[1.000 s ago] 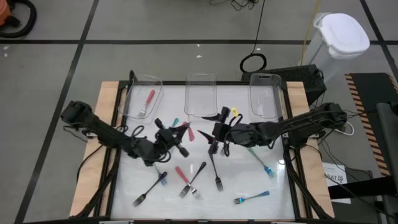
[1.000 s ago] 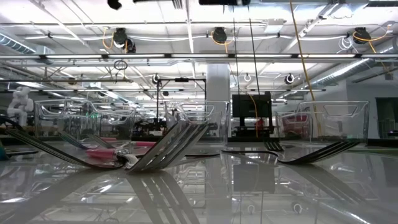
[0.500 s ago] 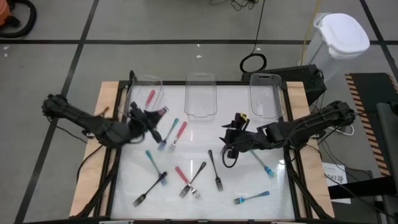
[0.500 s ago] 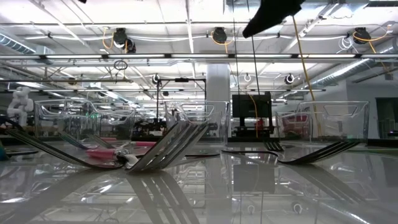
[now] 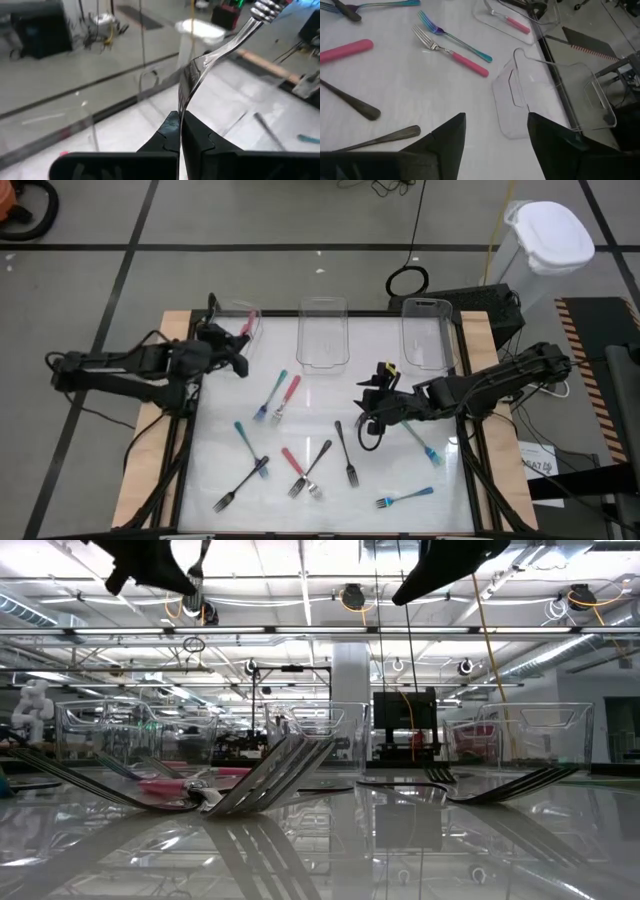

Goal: Sort silverware by color (type)
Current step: Put the pink fork into the left transparent bin

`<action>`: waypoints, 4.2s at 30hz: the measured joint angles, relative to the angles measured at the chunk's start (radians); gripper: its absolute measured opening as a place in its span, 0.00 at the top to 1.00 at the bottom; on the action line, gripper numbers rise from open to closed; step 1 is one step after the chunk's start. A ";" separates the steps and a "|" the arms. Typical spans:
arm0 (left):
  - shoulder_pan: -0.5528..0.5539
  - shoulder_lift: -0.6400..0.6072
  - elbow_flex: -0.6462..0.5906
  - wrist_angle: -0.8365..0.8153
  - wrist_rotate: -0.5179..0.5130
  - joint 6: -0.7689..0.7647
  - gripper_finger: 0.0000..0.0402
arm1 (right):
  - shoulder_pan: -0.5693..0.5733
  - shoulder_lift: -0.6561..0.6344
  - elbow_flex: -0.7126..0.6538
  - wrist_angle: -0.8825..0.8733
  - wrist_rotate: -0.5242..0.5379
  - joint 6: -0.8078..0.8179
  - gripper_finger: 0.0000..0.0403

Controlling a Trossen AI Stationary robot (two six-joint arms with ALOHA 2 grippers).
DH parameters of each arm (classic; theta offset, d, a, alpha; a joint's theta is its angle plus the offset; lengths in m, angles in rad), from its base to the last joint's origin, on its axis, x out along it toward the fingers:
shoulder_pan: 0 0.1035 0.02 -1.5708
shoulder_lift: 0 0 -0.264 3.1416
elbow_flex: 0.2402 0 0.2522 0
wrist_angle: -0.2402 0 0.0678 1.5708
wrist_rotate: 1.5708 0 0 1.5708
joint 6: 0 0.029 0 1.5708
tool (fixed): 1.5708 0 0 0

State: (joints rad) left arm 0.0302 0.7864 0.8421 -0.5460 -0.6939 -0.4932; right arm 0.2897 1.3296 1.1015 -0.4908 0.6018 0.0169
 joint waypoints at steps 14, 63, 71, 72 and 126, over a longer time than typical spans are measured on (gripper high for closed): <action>0.435 0.071 0.000 -0.306 0.253 -0.102 1.00 | 0.000 0.000 0.000 0.000 0.000 -0.036 0.49; 0.762 0.530 0.000 -0.513 0.496 -0.181 0.92 | 0.000 0.000 0.000 -0.139 -0.001 -0.062 0.49; 0.762 0.530 0.000 -0.508 0.441 -0.153 0.92 | 0.000 0.000 0.000 -0.139 -0.001 -0.059 0.49; 0.760 0.528 0.000 -0.507 0.439 -0.147 0.92 | 0.000 0.000 0.000 -0.139 -0.001 -0.058 0.49; -0.330 0.508 0.000 0.067 0.031 -0.129 0.91 | 0.165 0.268 0.000 -0.060 -0.138 0.560 0.49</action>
State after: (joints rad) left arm -0.2996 1.2943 0.8425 -0.4792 -0.6632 -0.6226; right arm 0.4546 1.5976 1.1011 -0.5513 0.4637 0.5767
